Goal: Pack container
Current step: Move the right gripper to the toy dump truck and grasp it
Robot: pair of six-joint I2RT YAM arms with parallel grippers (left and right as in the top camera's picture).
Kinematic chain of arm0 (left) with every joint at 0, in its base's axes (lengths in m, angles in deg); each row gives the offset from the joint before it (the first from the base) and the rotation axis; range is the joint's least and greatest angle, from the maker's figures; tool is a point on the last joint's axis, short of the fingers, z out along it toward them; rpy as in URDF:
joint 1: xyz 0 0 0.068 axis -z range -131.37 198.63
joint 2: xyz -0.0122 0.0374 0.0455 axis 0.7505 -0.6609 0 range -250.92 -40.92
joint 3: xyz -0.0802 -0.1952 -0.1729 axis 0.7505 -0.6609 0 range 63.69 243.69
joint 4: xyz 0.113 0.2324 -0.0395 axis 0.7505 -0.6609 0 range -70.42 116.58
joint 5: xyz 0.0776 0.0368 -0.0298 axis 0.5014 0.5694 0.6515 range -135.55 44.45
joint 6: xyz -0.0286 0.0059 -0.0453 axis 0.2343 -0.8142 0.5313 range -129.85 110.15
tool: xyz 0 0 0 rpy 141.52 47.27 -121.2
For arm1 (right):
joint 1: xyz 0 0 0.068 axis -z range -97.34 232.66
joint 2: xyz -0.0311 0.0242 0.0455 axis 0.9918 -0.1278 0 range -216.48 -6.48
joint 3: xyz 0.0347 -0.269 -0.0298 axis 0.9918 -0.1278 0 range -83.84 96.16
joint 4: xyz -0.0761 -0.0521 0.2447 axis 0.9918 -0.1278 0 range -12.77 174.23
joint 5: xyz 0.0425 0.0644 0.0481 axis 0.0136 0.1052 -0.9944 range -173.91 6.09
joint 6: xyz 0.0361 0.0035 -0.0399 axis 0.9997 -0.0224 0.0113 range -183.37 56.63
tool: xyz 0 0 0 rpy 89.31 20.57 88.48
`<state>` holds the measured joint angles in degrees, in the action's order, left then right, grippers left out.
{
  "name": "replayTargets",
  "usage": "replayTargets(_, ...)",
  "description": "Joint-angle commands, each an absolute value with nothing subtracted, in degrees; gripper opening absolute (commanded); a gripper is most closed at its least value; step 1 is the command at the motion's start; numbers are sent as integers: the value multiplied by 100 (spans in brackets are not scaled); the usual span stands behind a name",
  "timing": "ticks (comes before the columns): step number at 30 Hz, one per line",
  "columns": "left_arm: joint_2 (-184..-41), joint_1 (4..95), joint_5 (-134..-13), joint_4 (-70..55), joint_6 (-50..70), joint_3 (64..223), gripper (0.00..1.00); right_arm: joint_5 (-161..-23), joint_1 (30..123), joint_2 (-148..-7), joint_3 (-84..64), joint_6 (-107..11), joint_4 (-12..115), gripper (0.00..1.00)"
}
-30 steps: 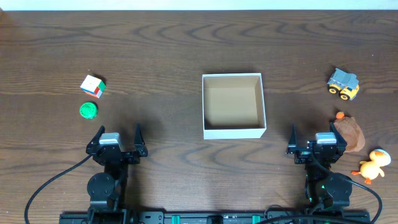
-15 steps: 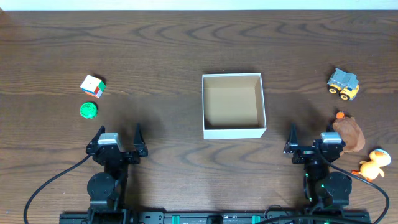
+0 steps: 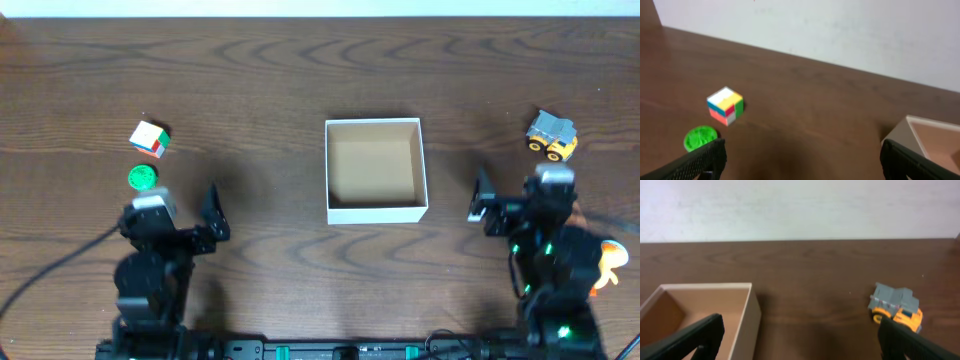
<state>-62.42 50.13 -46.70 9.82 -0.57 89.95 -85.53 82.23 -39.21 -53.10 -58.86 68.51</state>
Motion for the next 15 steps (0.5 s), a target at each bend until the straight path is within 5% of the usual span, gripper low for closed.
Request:
replayTargets(1, -7085, 4993, -4646, 418, 35, 9935, 98, -8750, 8287, -4992, -4136, -5936, 6190, 99)
replayTargets(9, -8615, 4993, -4646, -1713, 79, 11922, 98, -9058, 9052, -7860, -626, -6056, 3454, 99)
replayTargets(15, -8849, 4993, -4646, -2290, 79, 12265, 98, -9602, 9725, -9466, 1656, -7447, 2269, 99)
